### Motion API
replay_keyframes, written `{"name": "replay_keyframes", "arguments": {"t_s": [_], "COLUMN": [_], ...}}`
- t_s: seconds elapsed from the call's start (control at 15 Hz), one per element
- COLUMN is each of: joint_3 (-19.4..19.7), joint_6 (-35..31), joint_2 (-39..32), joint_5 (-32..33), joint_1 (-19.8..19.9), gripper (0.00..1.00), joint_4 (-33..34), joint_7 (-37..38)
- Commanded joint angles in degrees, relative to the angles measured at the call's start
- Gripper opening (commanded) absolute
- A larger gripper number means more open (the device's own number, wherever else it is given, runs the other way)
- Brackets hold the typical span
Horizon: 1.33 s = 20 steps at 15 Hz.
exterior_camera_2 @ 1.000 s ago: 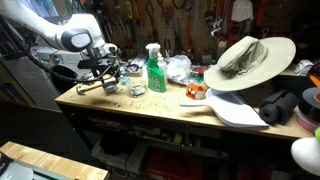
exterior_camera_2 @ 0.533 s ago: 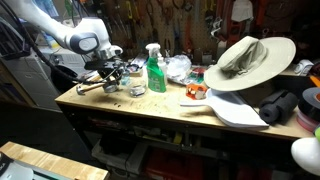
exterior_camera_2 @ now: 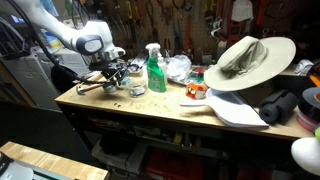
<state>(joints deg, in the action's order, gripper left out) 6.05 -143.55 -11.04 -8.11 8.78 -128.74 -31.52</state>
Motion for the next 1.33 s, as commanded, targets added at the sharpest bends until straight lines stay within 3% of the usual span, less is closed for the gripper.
{"name": "replay_keyframes", "arguments": {"t_s": [0.0, 0.2, 0.53, 0.6, 0.67, 0.8, 1.27], "joint_3": [-1.4, -1.8, -2.2, -2.3, -2.3, -2.2, -1.0], "joint_6": [-0.2, 0.2, 0.0, -0.1, -0.2, -0.1, 0.4], "joint_2": [-1.6, -2.4, -3.3, -3.3, -3.3, -2.6, 5.7], "joint_5": [-0.4, 0.2, 1.8, 2.0, 2.4, 3.7, 21.2], "joint_1": [1.3, 1.1, 0.8, 0.8, 0.7, 0.4, -2.2], "gripper": [0.27, 0.28, 0.05, 0.08, 0.0, 0.03, 0.02], "joint_4": [1.3, 2.1, 2.8, 2.8, 2.8, 2.4, -2.1], "joint_7": [-0.4, 0.1, 1.4, 1.3, 1.5, 1.8, 7.6]}}
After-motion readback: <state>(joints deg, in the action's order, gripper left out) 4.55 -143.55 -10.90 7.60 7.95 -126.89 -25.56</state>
